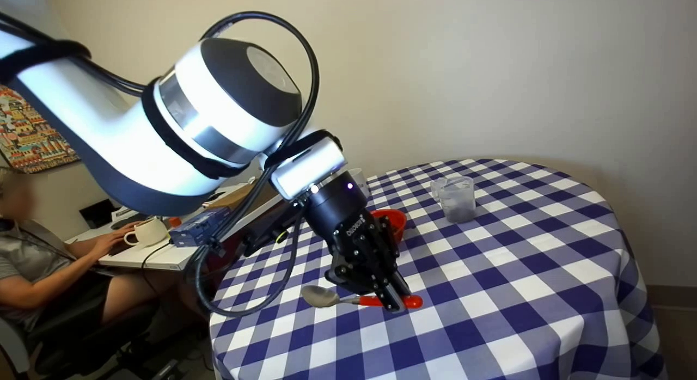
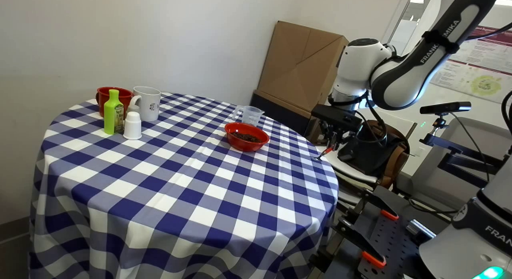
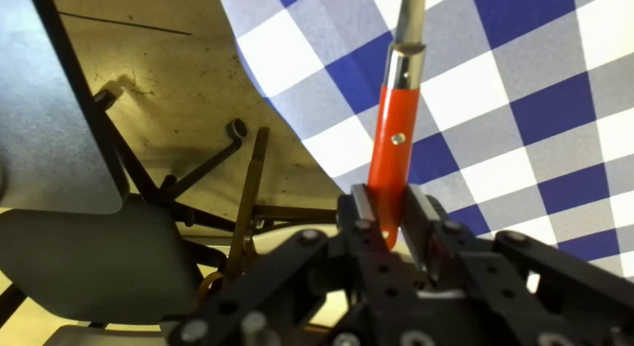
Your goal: Use the spoon to place contents from the red bowl into the clear jug.
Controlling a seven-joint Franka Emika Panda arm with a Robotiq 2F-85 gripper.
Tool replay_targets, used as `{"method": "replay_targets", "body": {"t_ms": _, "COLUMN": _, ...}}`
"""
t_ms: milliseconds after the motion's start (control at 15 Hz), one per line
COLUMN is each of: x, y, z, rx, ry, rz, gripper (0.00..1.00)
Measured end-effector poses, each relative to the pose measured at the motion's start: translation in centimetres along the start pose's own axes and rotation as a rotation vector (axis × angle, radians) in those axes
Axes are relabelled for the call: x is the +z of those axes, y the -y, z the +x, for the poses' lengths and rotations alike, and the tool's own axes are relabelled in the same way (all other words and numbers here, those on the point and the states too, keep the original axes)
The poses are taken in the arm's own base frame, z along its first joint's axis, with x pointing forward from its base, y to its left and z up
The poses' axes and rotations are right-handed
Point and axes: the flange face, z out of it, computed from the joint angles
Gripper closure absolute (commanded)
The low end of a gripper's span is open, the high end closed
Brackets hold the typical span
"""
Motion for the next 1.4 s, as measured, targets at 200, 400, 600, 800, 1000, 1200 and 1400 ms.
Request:
{"method": "replay_targets", "body": {"t_ms": 200, "x": -0.2, "y": 1.8, "z": -0.5, "rx": 0.001, "ry": 0.017, "rz": 0.007, "gripper": 0.95}}
{"method": "replay_targets", "body": {"t_ms": 400, "x": 0.1, "y": 3.6, "z": -1.3, "rx": -0.019, "ry": 0.022, "rz": 0.011, "gripper": 0.95}}
{"method": "replay_targets", "body": {"t_ms": 600, "x": 1.0, "y": 5.2, "z": -2.2, "rx": -0.042, "ry": 0.018, "rz": 0.008, "gripper": 0.95}}
{"method": "replay_targets", "body": {"t_ms": 800, "x": 2.3, "y": 6.4, "z": -2.8, "rx": -0.067, "ry": 0.011, "rz": -0.002, "gripper": 0.95}}
{"method": "replay_targets", "body": {"t_ms": 1000, "x": 3.5, "y": 7.2, "z": -3.6, "rx": -0.091, "ry": 0.004, "rz": -0.015, "gripper": 0.95}}
{"method": "replay_targets", "body": {"t_ms": 1200, "x": 4.4, "y": 7.6, "z": -4.5, "rx": -0.113, "ry": 0.001, "rz": -0.024, "gripper": 0.54}}
{"method": "replay_targets", "body": {"t_ms": 1400, "x": 4.7, "y": 7.6, "z": -5.1, "rx": -0.134, "ry": 0.014, "rz": -0.035, "gripper": 0.33}}
